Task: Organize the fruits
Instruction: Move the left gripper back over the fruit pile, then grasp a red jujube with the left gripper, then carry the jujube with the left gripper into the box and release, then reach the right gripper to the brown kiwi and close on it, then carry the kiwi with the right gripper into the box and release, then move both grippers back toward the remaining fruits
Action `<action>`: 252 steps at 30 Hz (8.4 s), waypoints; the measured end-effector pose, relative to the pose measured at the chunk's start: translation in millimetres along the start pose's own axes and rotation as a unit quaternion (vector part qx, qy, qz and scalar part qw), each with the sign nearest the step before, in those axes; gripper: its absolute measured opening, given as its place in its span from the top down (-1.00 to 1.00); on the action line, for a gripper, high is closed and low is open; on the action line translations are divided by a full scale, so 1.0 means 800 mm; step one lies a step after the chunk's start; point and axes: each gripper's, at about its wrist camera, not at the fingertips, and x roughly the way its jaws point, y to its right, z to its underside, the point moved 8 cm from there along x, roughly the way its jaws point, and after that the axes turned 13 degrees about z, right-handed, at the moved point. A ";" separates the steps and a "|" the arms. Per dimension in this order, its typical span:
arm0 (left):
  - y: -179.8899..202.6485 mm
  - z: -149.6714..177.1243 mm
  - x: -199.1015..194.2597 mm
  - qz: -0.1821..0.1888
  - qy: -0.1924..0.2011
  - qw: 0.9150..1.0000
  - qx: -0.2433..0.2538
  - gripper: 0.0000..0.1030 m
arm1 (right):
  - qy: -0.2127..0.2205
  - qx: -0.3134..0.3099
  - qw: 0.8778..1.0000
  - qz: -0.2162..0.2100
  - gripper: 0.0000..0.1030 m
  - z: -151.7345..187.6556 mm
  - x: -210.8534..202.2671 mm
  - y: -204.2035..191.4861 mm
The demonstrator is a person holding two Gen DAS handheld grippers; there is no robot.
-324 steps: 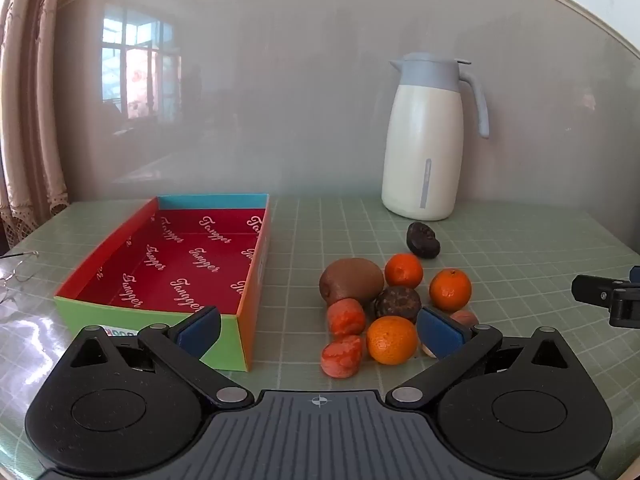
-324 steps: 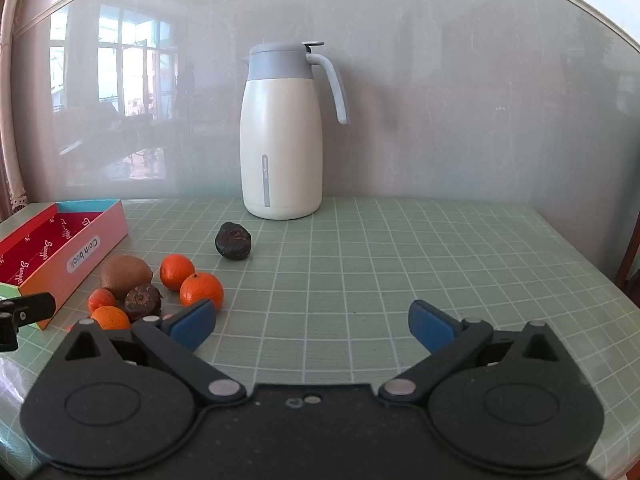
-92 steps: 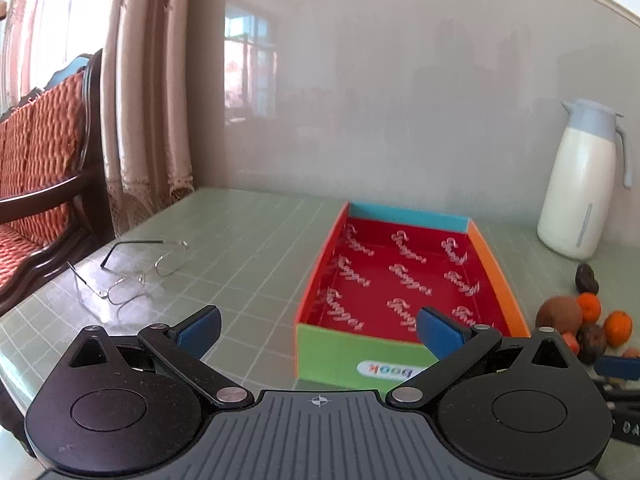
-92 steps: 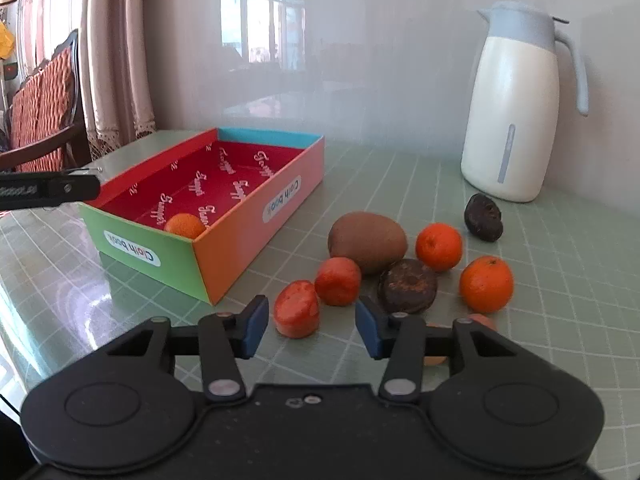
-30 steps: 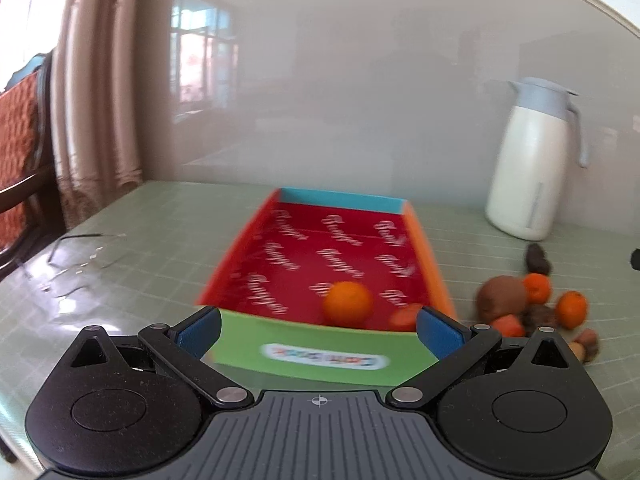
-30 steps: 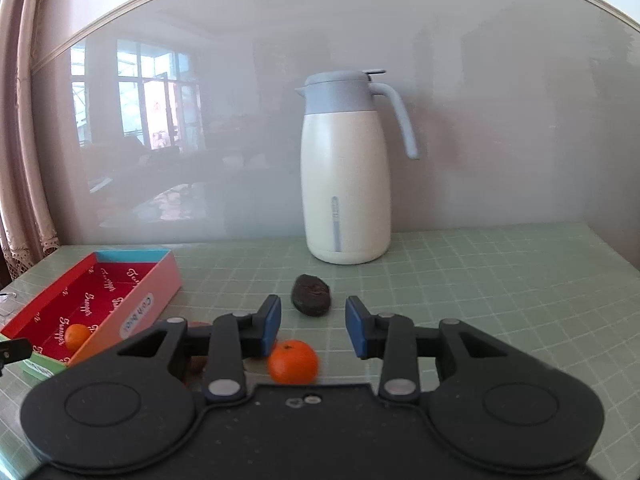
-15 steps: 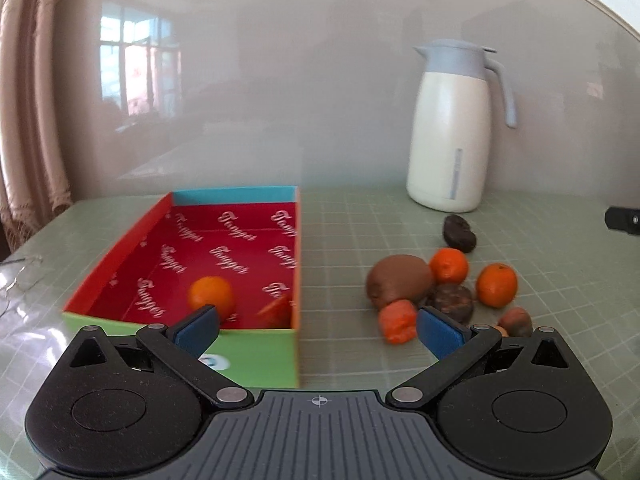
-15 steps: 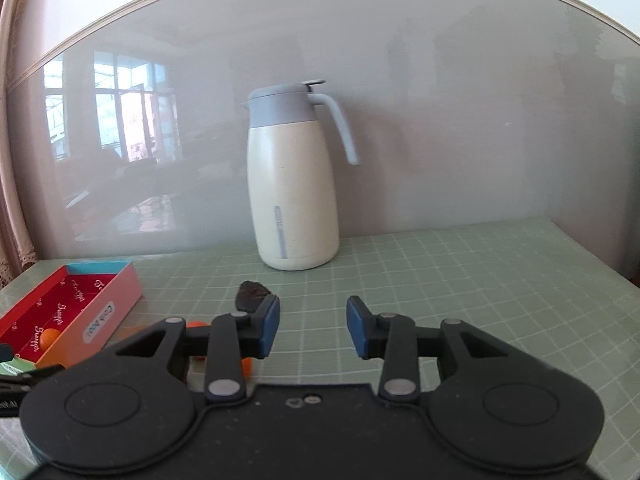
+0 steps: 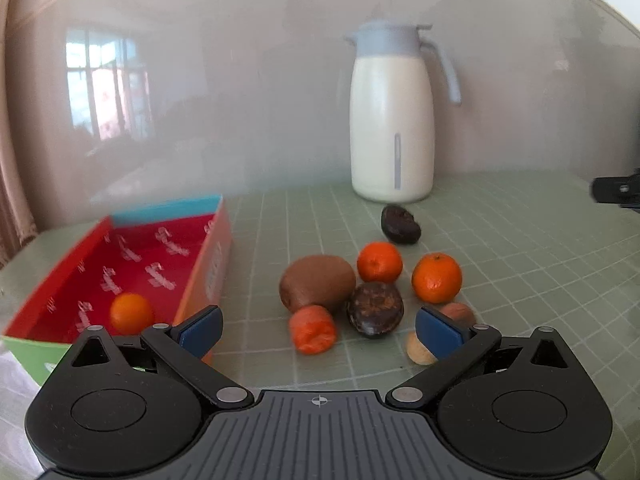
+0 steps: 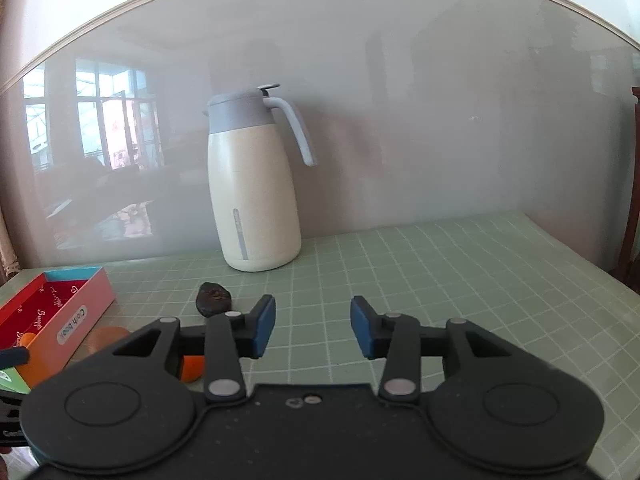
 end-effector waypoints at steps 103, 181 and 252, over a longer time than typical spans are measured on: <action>-0.235 0.013 -0.104 -0.158 0.046 0.983 -0.078 -1.00 | -0.013 -0.077 0.992 -0.097 -0.24 0.028 -0.004 -0.175; -0.353 0.083 -0.173 -0.227 0.018 0.964 -0.136 -1.00 | 0.041 -0.201 0.963 -0.175 -0.06 0.034 -0.022 -0.359; -0.232 0.024 -0.107 -0.160 0.029 0.983 -0.083 -1.00 | 0.016 -0.100 0.993 -0.069 -0.22 -0.003 0.012 -0.153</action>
